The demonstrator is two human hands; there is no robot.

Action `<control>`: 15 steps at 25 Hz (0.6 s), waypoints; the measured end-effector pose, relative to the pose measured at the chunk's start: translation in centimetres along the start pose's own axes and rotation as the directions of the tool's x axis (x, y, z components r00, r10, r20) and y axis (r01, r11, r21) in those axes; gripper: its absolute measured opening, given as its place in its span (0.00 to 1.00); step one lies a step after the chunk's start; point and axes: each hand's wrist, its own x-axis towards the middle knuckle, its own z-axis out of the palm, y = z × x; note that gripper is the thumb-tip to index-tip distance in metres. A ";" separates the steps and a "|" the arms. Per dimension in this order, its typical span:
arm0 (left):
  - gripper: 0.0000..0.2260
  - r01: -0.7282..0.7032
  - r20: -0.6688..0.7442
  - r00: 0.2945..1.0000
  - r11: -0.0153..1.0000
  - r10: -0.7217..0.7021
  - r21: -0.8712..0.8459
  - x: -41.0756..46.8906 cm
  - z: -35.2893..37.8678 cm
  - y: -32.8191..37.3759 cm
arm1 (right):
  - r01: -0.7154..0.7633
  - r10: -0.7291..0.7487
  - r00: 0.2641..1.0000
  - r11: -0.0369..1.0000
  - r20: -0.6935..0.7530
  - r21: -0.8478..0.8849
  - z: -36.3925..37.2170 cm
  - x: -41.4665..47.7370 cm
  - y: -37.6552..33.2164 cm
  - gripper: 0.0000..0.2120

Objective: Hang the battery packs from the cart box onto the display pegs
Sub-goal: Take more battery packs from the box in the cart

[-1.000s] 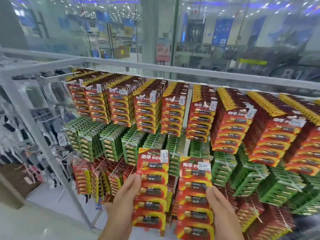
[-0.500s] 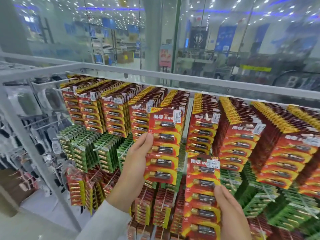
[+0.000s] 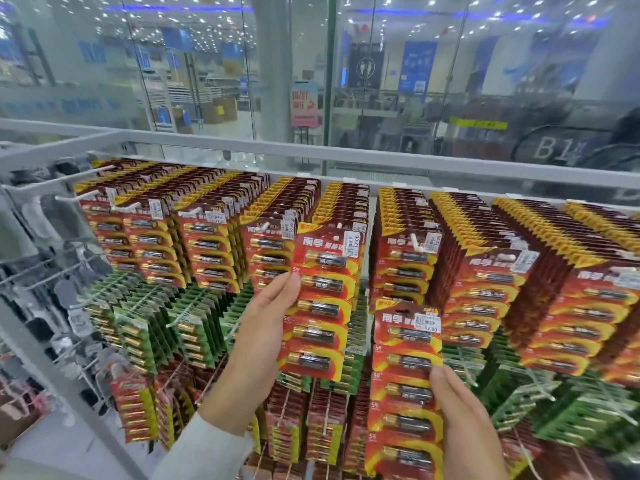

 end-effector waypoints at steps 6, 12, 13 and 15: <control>0.13 0.007 0.023 1.000 1.000 -0.006 -0.017 0.7 0.0 -0.6 | -0.009 0.009 0.998 1.000 -0.058 0.001 0.5 -0.2 0.2 0.07; 0.15 0.050 0.005 0.999 0.998 -0.050 -0.046 2.4 0.4 -1.9 | 0.030 -0.030 0.997 1.000 -0.076 -0.002 0.9 -1.0 -0.4 0.13; 0.15 0.049 -0.002 0.999 0.998 -0.050 -0.037 2.8 0.6 -2.1 | 0.033 -0.034 0.998 0.999 -0.050 -0.022 1.1 -1.0 -0.7 0.23; 0.15 0.036 -0.011 0.999 0.999 -0.036 -0.020 3.8 0.8 -2.2 | 0.092 -0.094 0.995 0.993 -0.027 -0.070 2.0 -1.4 -1.6 0.34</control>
